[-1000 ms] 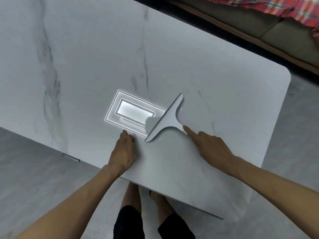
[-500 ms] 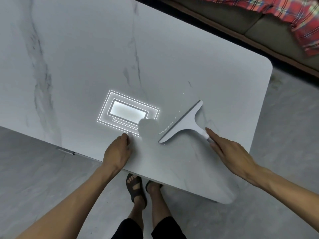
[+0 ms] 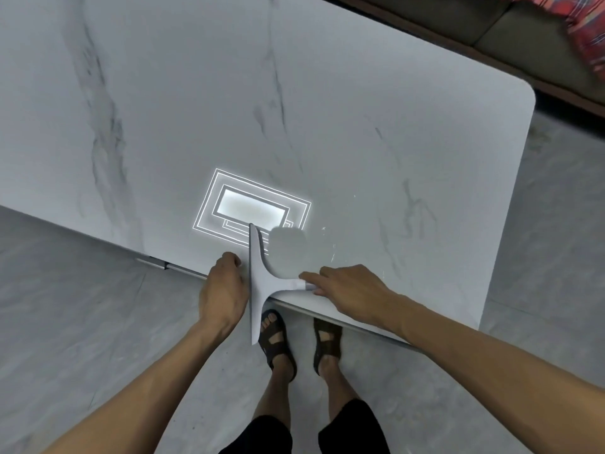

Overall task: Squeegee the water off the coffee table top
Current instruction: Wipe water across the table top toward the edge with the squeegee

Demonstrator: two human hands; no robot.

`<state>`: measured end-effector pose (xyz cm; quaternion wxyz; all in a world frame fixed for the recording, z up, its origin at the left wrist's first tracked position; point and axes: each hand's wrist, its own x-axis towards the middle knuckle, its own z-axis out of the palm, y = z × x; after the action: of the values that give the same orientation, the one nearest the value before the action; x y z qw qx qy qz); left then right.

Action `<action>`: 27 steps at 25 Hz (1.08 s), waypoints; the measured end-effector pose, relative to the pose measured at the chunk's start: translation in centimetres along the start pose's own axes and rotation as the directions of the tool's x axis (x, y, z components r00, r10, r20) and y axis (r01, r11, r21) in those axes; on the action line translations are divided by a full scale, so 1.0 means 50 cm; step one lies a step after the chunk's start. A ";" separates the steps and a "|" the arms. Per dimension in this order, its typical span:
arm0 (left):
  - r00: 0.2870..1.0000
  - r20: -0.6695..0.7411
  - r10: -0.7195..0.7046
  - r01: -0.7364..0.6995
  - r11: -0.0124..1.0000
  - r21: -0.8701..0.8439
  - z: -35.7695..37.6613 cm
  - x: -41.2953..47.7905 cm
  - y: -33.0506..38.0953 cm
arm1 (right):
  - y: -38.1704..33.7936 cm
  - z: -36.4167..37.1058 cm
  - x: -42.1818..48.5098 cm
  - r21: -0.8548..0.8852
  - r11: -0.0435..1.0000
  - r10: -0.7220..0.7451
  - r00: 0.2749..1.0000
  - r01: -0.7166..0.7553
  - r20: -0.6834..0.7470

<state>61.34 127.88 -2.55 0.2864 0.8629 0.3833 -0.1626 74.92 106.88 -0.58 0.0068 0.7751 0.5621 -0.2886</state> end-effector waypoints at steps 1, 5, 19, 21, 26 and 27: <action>1.000 0.008 0.009 -0.008 1.000 -0.026 0.010 -0.009 0.007 | 0.003 0.006 -0.001 -0.001 1.000 0.007 1.000 -0.007 -0.012; 0.995 0.097 0.029 -0.020 0.995 -0.094 0.061 -0.031 0.043 | 0.062 0.018 -0.041 0.064 0.996 0.066 0.996 -0.063 -0.058; 0.935 0.353 -0.028 -0.047 0.979 0.201 0.180 -0.092 0.207 | 0.335 0.029 -0.348 0.060 0.945 0.325 0.942 -0.321 -0.082; 0.938 0.344 -0.033 -0.024 0.987 0.158 0.177 -0.085 0.207 | 0.341 0.019 -0.368 0.048 0.941 0.337 0.936 -0.334 -0.099; 0.979 0.201 -0.044 0.036 0.998 0.042 0.171 -0.075 0.187 | 0.275 0.007 -0.323 0.125 0.967 0.234 0.968 -0.222 -0.087; 0.986 0.150 -0.068 0.068 0.998 0.001 0.169 -0.076 0.178 | 0.248 0.016 -0.293 0.133 0.976 0.184 0.980 -0.173 -0.071</action>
<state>65.08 115.66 -3.97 0.3105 0.8341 0.3901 -0.2362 82.45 89.33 1.53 -0.0396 0.8326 0.4707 -0.2893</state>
